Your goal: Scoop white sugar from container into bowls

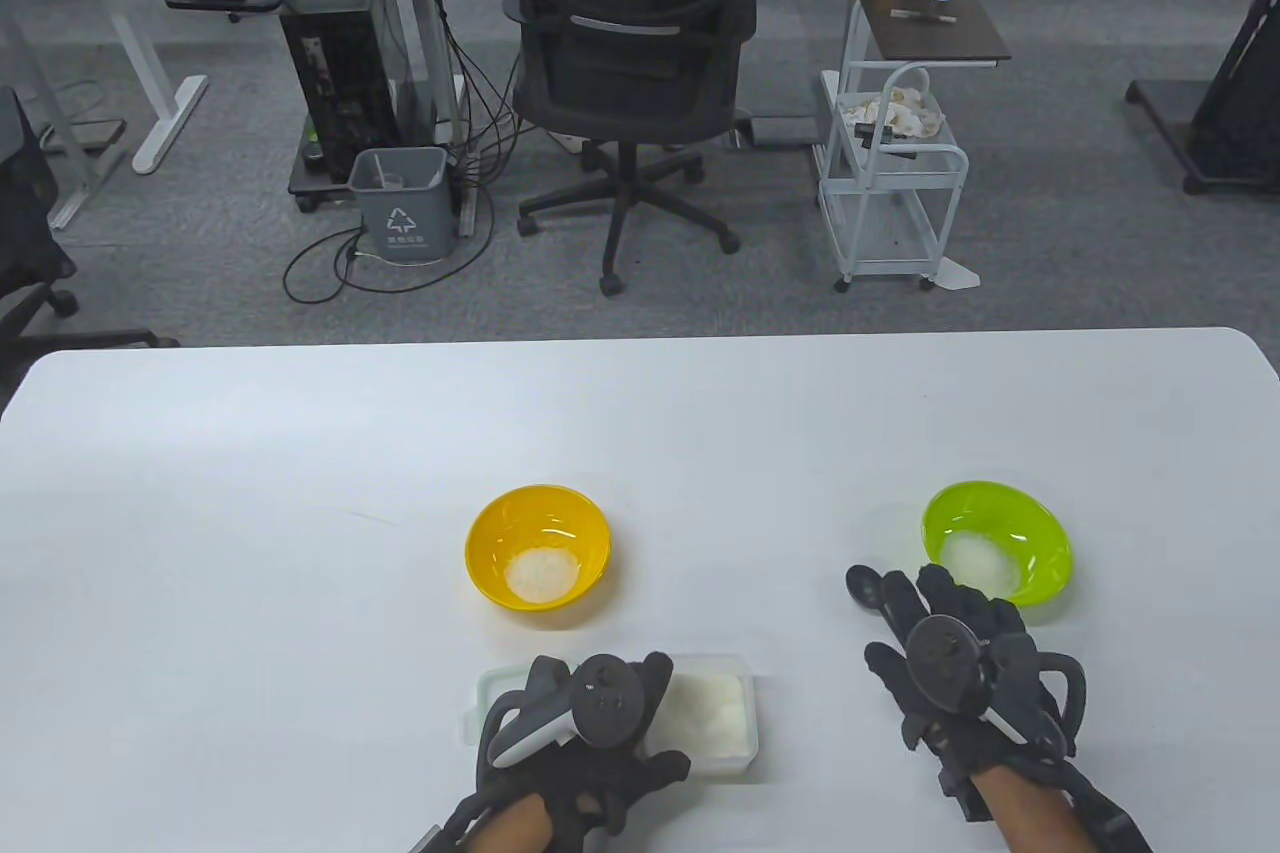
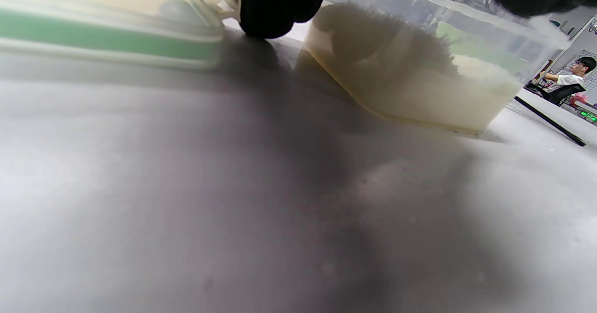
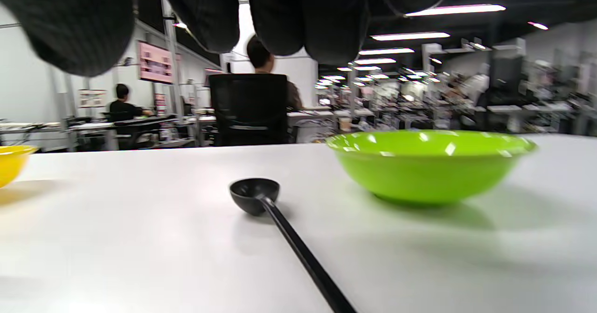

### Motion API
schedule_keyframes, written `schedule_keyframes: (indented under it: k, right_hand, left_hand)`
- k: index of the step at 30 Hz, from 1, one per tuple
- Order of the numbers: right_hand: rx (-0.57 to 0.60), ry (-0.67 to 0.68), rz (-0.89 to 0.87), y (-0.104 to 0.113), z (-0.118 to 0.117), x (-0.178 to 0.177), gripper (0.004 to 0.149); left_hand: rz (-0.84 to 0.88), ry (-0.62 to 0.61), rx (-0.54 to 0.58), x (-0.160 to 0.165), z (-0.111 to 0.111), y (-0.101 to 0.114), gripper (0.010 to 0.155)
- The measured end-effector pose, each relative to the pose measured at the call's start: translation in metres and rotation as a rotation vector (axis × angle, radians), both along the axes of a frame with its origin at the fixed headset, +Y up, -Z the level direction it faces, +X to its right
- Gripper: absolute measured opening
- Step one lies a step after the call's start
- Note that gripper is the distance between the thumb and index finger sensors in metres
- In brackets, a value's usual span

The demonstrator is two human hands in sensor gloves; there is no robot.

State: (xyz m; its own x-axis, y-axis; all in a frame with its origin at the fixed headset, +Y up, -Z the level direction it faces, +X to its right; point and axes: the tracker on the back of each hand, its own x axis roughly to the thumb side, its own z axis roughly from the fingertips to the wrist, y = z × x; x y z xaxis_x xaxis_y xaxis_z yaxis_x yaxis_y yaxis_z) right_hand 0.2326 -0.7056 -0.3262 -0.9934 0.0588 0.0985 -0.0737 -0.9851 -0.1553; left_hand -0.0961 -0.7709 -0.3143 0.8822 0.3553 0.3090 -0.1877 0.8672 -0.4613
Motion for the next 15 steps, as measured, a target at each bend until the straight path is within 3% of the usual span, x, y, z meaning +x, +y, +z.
schedule_keyframes:
  k: [7, 15]
  right_hand:
    - [0.128, 0.128, 0.09, -0.006, 0.017, -0.019, 0.081]
    - [0.055, 0.11, 0.068, -0.02, 0.021, -0.011, 0.084]
  left_hand:
    - [0.004, 0.0, -0.001, 0.0, 0.0, 0.0, 0.094]
    - [0.011, 0.0, -0.003, -0.001, 0.0, -0.001, 0.094]
